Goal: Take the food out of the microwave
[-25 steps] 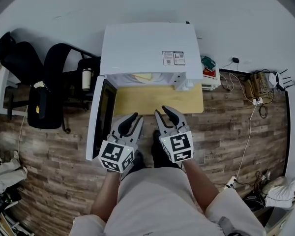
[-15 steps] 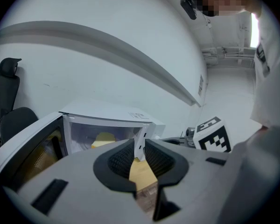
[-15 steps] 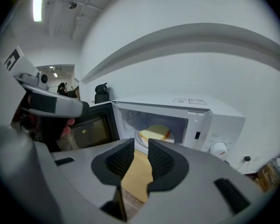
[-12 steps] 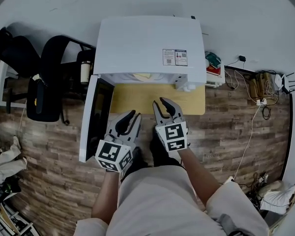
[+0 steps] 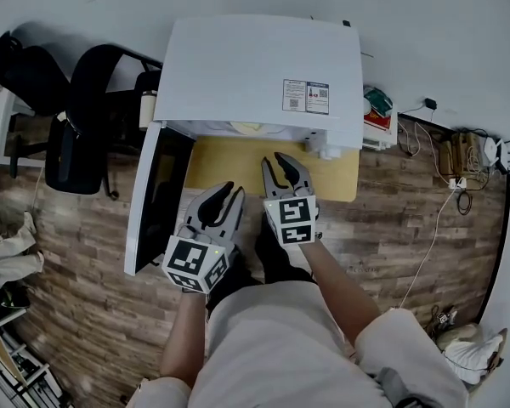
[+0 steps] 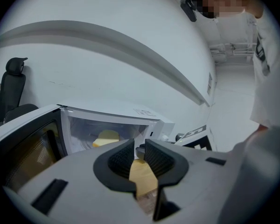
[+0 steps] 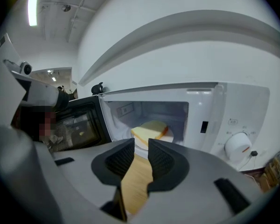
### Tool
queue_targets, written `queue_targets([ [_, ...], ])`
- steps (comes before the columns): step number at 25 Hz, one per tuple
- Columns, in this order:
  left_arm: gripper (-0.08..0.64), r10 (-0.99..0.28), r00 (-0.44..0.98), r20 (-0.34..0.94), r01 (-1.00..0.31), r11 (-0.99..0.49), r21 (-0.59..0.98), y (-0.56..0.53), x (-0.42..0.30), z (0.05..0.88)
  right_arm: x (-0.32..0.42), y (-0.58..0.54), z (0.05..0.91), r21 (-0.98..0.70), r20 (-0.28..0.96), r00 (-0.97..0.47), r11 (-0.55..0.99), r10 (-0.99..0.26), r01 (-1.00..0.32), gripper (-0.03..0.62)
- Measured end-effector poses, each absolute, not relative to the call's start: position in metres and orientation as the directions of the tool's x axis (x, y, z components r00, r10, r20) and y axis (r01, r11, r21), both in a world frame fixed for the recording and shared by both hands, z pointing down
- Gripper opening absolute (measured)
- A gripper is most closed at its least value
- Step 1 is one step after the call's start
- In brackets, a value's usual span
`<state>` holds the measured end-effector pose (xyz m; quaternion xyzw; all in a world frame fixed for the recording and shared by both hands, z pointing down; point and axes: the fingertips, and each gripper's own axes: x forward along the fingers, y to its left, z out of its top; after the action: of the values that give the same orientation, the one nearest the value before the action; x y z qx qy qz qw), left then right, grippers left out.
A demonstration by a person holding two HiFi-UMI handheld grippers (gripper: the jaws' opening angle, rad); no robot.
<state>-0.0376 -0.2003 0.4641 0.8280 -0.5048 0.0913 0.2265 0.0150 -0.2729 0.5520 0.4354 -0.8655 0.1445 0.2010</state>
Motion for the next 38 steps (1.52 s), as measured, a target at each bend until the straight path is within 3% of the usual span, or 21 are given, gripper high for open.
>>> queue_targets([
  [15, 0.067, -0.801, 0.443, 0.402, -0.893, -0.351, 0.283, -0.212, -0.044, 0.49, 0.015, -0.312, 0.6, -0.103, 0.506, -0.503, 0.53, -0.7, -0.842, 0.087],
  [28, 0.067, -0.777, 0.462, 0.428, -0.884, -0.364, 0.294, -0.215, -0.062, 0.504, 0.012, -0.34, 0.635, -0.301, 0.538, -0.426, 0.306, -0.727, -0.903, 0.087],
  [38, 0.067, -0.764, 0.486, 0.424, -0.872, -0.389, 0.298, -0.22, -0.068, 0.503, 0.014, -0.353, 0.645, -0.473, 0.526, -0.368, 0.096, -0.767, -0.876, 0.106],
])
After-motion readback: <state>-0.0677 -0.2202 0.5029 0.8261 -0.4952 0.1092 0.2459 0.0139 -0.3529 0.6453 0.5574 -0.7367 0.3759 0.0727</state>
